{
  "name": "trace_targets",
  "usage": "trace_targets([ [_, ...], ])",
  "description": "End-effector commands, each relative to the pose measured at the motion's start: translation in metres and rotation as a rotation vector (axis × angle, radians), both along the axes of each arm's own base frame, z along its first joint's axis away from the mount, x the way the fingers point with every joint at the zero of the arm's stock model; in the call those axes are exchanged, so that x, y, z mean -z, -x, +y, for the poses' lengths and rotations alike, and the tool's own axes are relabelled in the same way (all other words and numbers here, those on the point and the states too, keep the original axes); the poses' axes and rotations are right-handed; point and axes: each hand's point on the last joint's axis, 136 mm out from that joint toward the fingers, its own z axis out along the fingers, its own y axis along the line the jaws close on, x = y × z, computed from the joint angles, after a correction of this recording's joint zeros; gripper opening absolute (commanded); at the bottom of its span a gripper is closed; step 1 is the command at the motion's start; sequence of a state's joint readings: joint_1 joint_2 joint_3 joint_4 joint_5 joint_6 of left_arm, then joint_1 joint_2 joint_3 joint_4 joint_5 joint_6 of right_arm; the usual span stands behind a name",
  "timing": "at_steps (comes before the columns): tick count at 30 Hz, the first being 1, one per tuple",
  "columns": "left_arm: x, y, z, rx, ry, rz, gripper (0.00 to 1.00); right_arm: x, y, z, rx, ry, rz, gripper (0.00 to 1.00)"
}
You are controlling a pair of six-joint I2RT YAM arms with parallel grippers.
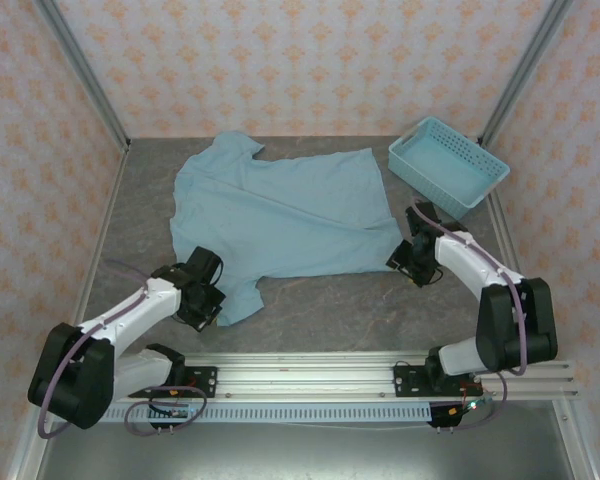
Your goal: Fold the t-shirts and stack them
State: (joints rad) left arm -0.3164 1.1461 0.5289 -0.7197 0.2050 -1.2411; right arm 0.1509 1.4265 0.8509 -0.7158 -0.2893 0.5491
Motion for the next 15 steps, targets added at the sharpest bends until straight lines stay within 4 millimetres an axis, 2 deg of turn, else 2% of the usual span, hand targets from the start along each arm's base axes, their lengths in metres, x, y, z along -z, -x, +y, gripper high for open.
trace_targets([
  [1,-0.016,-0.014,0.014,0.010,-0.093,-0.072,0.00,0.007,-0.017,-0.004,0.035,0.008,-0.016,0.52],
  [3,-0.019,-0.008,0.018,0.015,-0.105,-0.066,0.00,0.008,-0.022,-0.002,0.042,-0.002,-0.004,0.50],
  [9,-0.026,0.008,0.020,0.009,-0.084,-0.068,0.00,0.021,-0.021,-0.005,0.084,0.010,0.022,0.48],
  [15,-0.036,0.025,0.021,0.022,-0.069,-0.050,0.00,0.030,-0.027,-0.006,0.087,0.018,0.021,0.35],
])
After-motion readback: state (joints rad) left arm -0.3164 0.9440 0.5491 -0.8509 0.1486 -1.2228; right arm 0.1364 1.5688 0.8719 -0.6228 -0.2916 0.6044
